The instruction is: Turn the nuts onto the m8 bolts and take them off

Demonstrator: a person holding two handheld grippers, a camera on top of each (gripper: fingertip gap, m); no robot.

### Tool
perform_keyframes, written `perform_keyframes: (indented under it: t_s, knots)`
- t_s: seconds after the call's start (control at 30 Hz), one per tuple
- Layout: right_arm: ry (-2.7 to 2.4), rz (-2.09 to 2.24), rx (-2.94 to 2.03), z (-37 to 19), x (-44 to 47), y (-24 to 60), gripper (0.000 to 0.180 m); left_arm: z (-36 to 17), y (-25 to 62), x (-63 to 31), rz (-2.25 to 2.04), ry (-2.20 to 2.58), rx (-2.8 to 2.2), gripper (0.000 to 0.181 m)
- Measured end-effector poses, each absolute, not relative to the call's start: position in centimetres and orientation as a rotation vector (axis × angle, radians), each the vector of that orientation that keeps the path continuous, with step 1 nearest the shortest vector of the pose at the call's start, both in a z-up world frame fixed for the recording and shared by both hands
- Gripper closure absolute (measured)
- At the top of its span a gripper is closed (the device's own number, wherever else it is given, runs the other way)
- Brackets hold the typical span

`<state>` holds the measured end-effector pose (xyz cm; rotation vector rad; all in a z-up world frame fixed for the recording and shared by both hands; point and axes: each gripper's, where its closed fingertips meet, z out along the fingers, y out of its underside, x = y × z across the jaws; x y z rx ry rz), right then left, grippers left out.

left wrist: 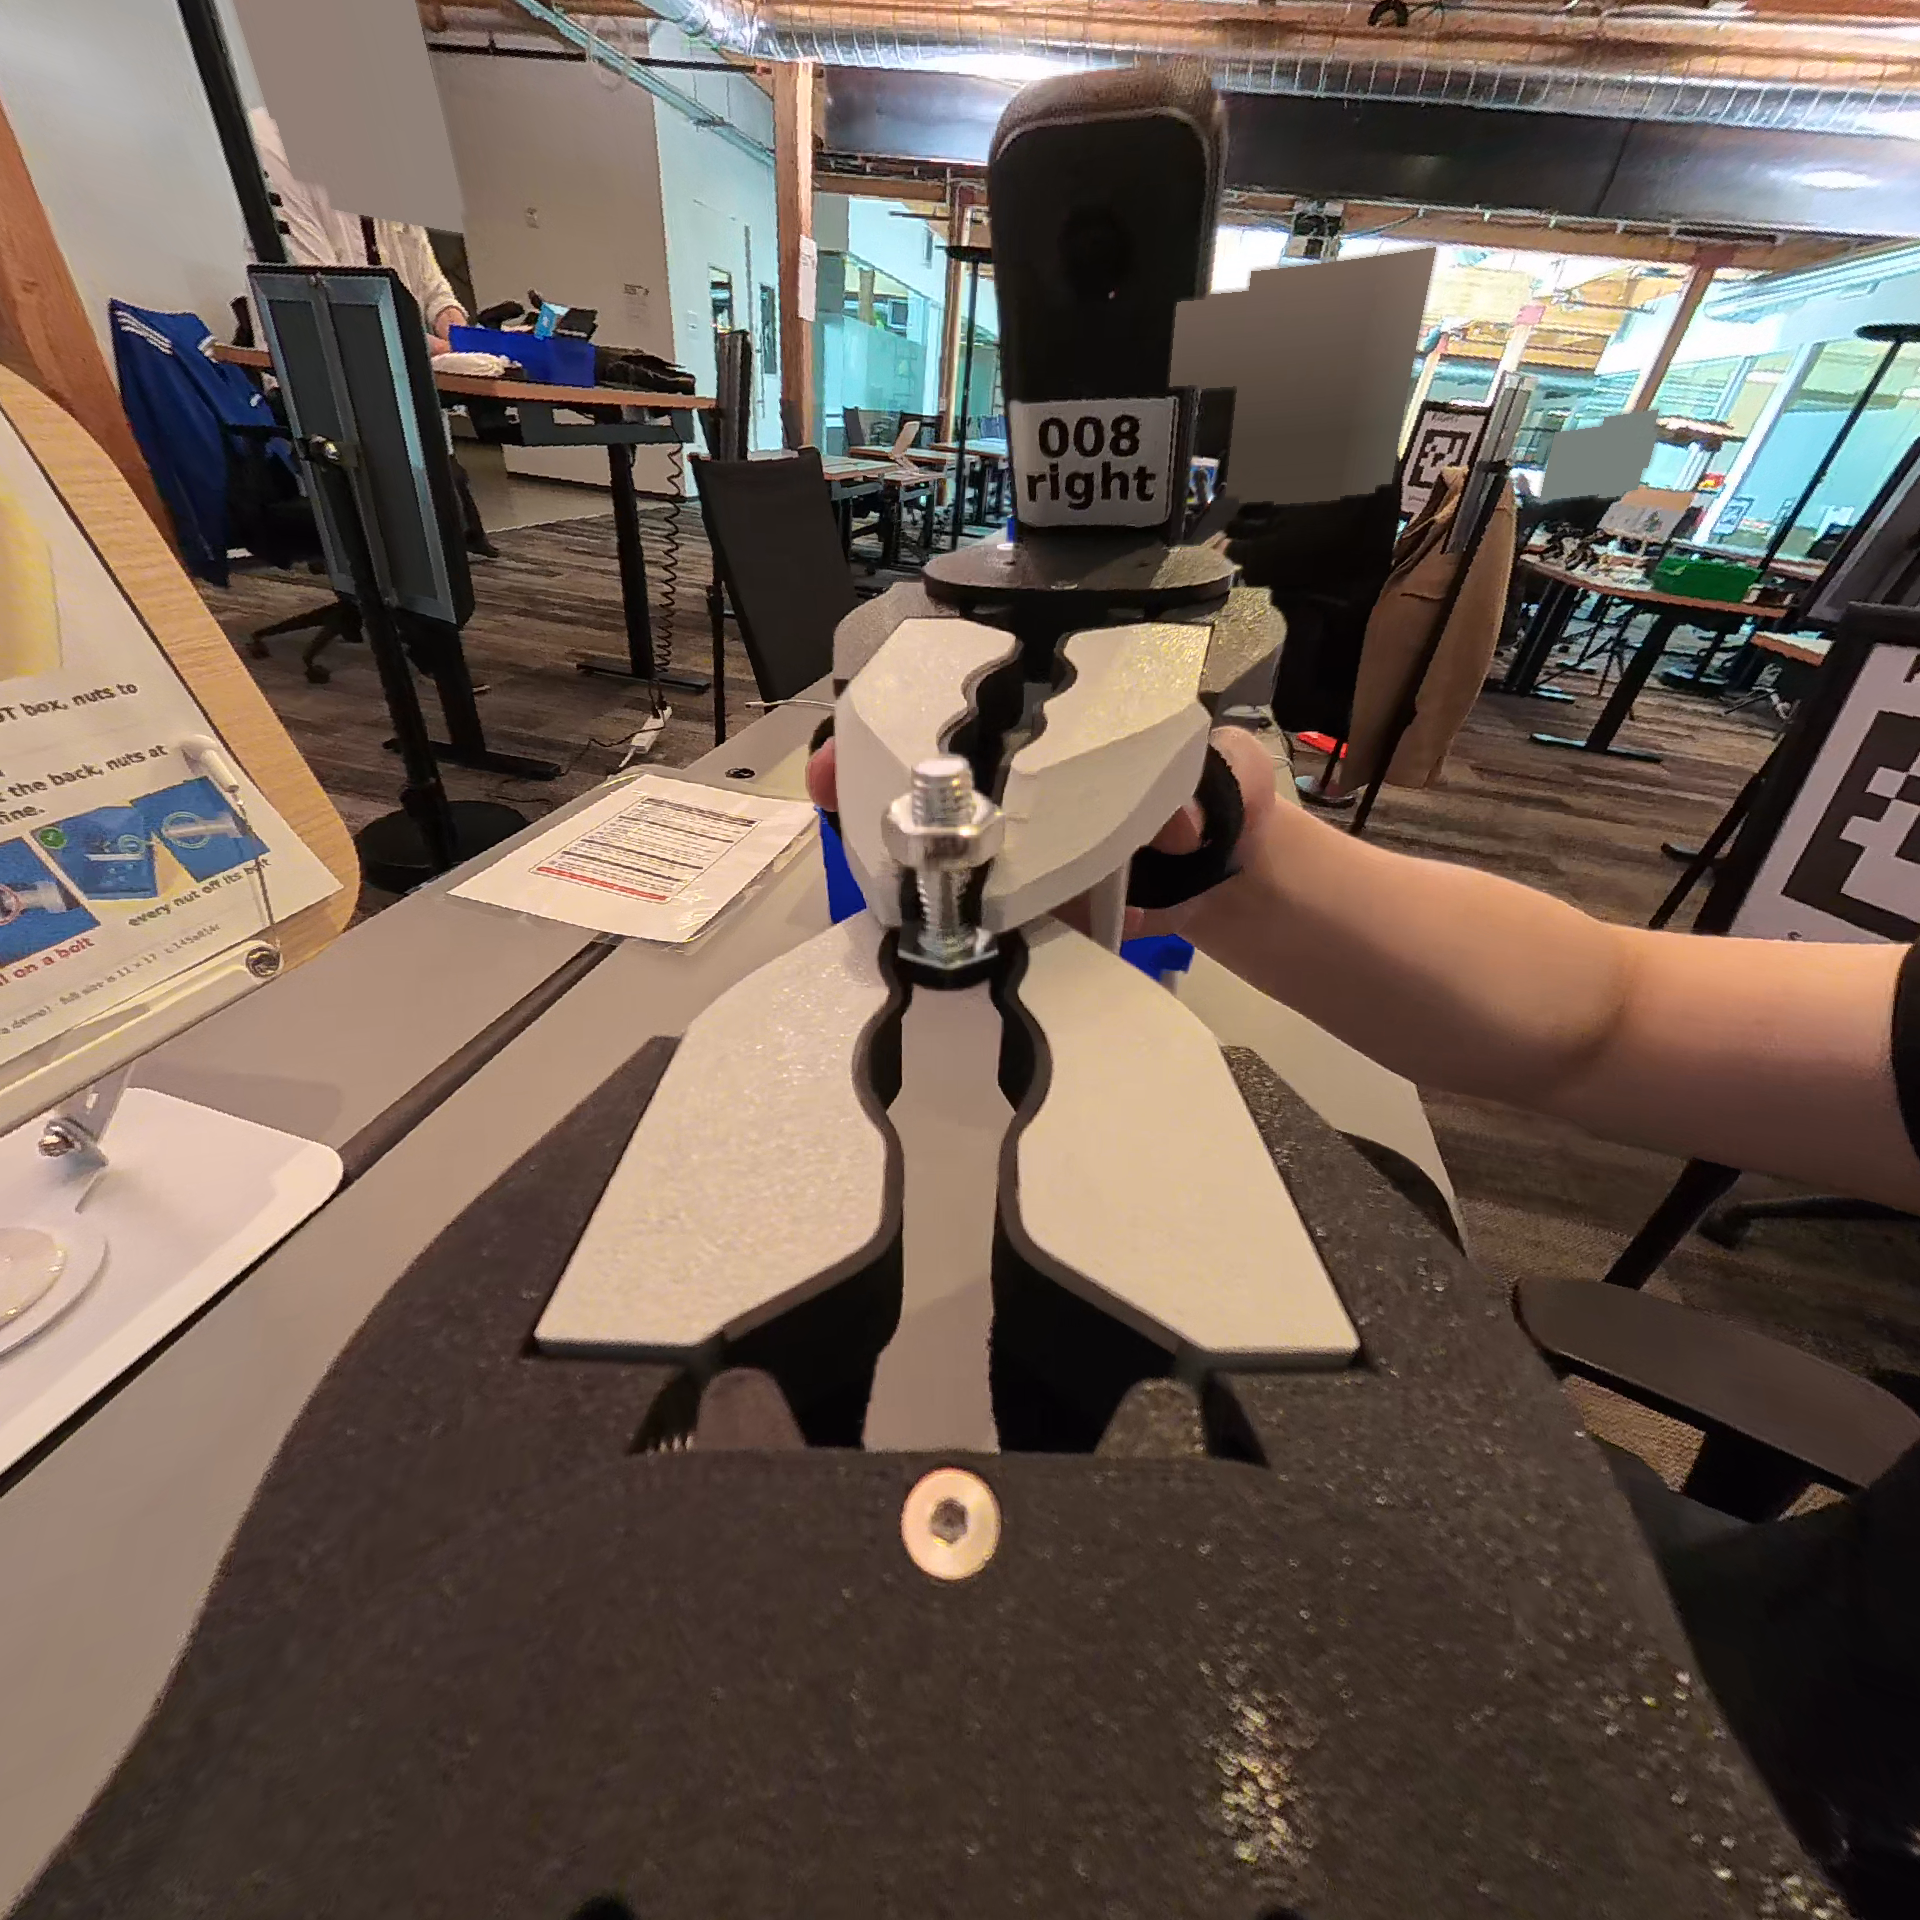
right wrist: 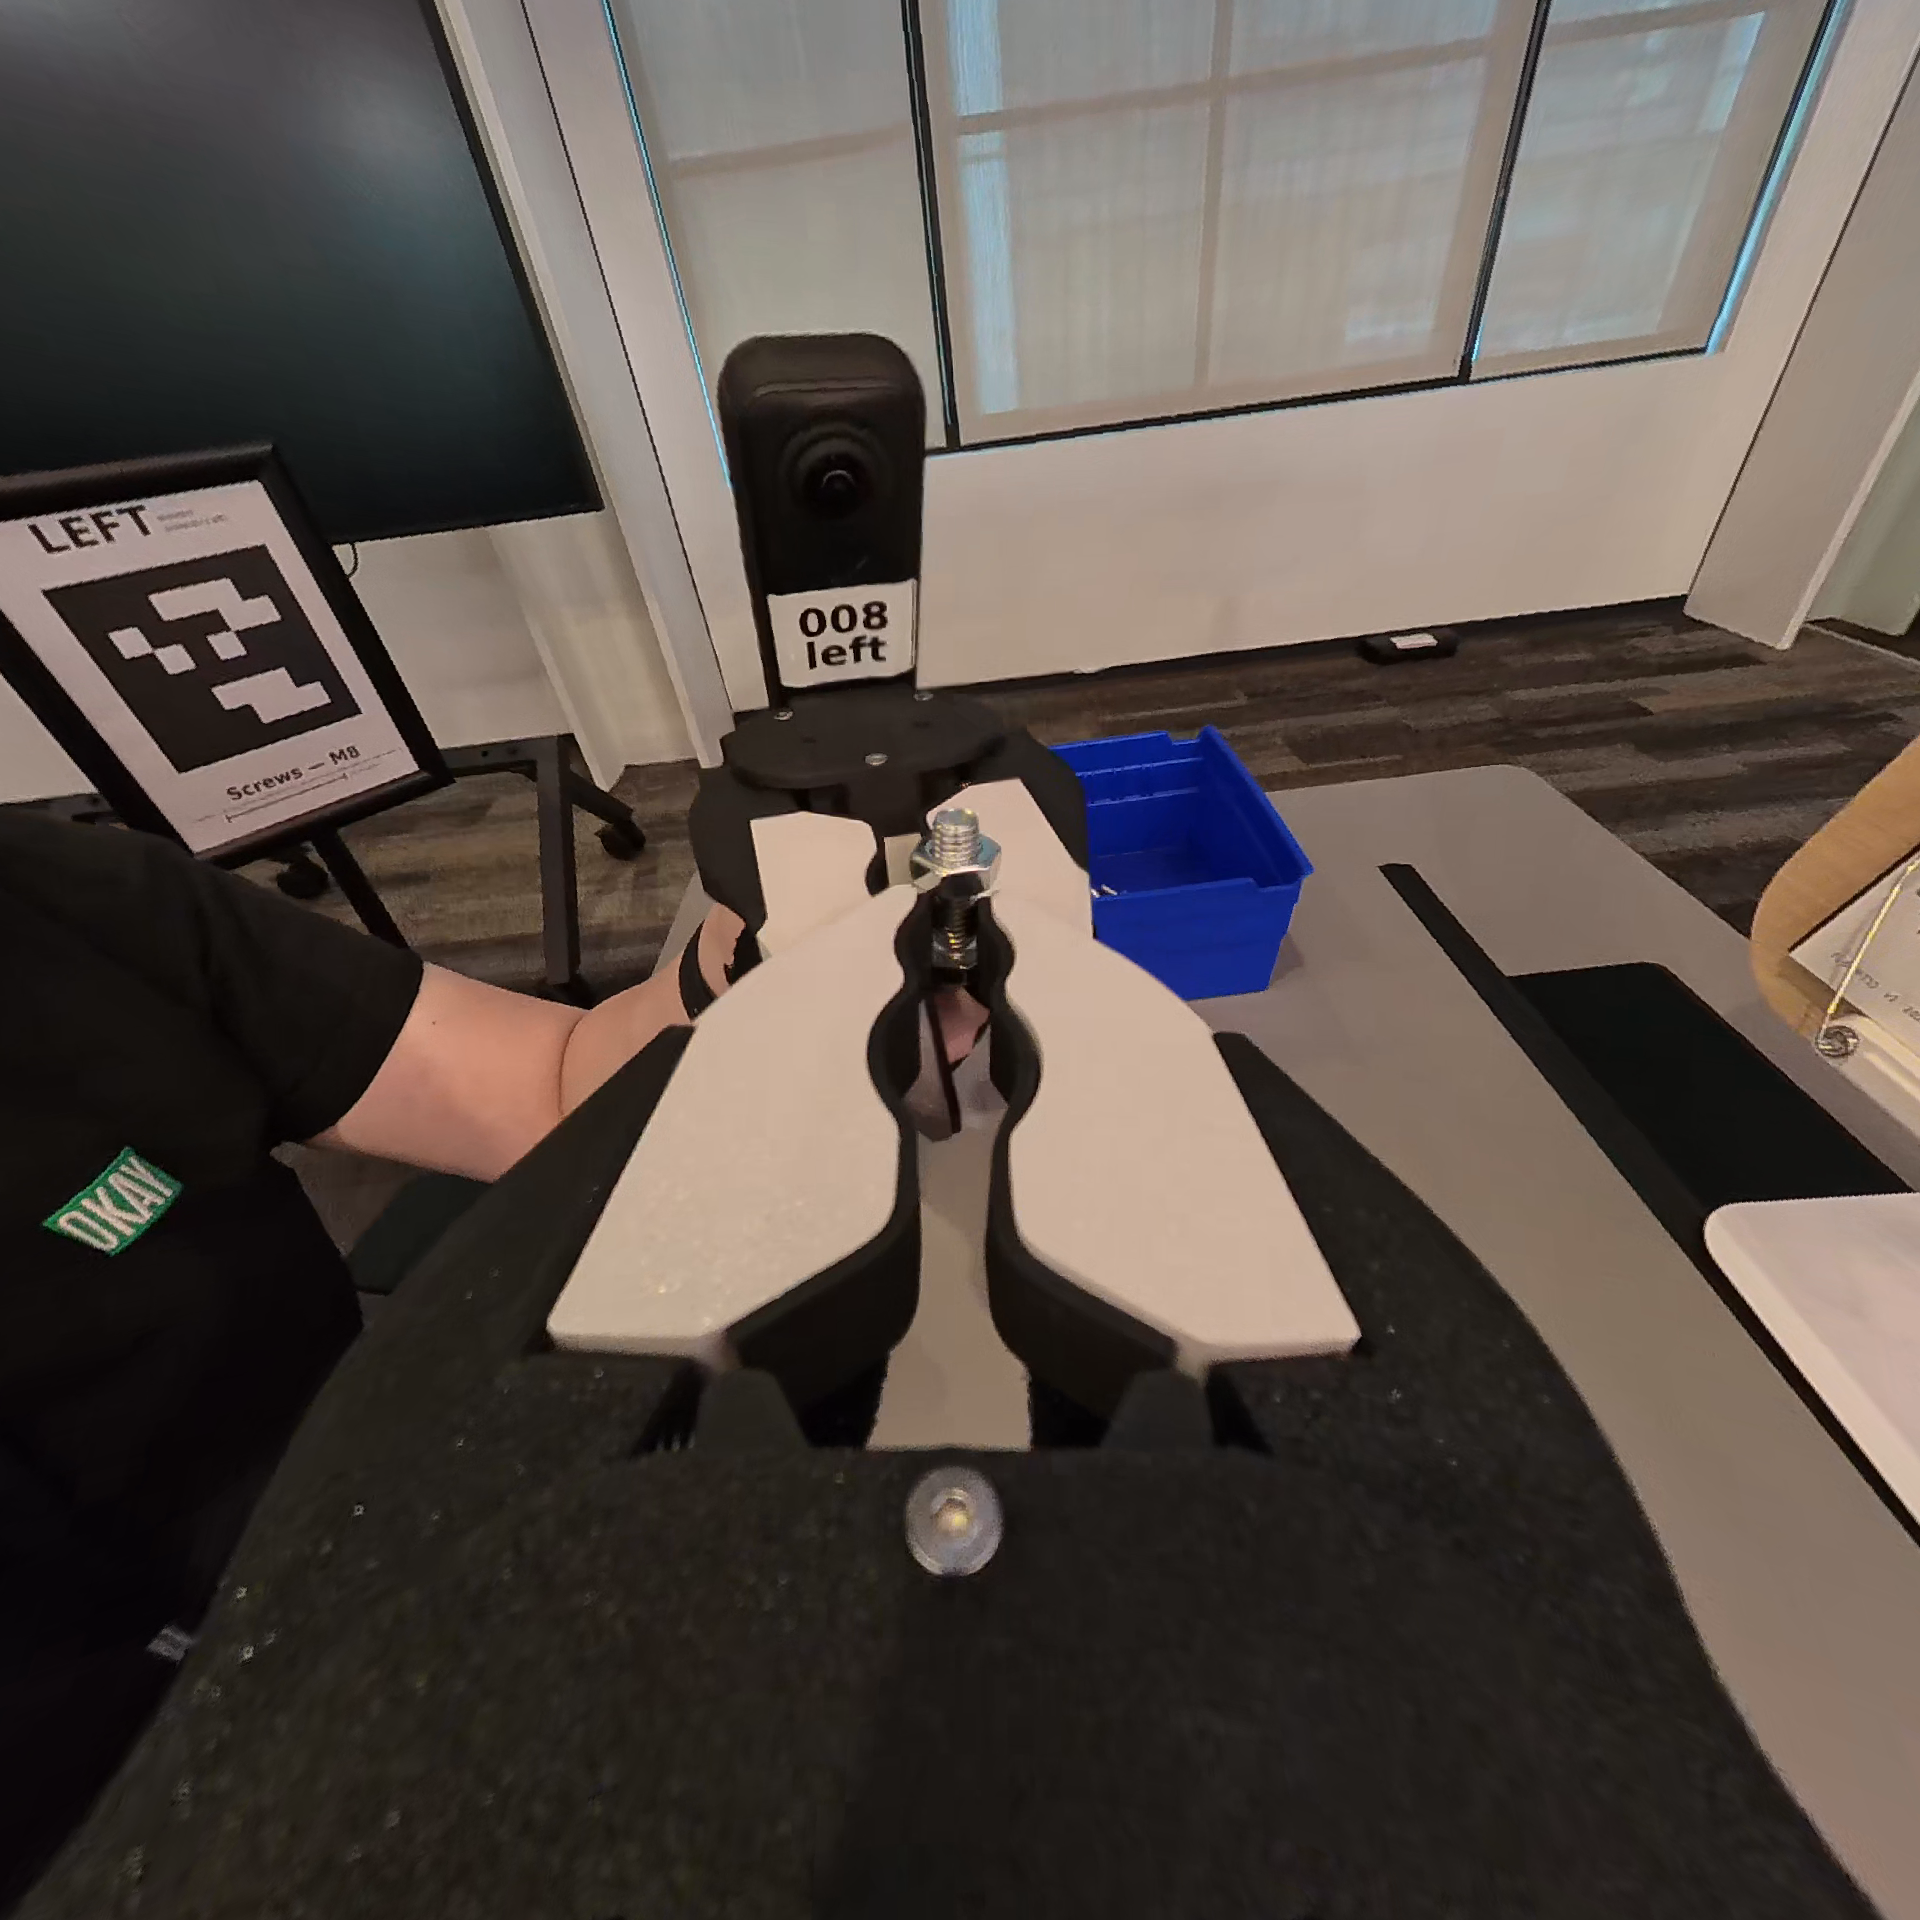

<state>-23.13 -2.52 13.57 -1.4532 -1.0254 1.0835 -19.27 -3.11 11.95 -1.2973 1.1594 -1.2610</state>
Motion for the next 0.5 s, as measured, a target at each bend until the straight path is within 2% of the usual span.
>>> perform_keyframes:
  t_s: [0.3,0.5]
  knots:
    - [-0.982,1.082,-1.417,14.4,-22.2,-2.7,0.173,11.9,-3.4,-19.1,-1.263,1.166,-1.294,0.164]
    - [-0.900,0.909,-1.479,17.4,-15.0,-2.9,0.173,12.0,-3.5,-19.6,-1.265,1.187,-1.294,0.165]
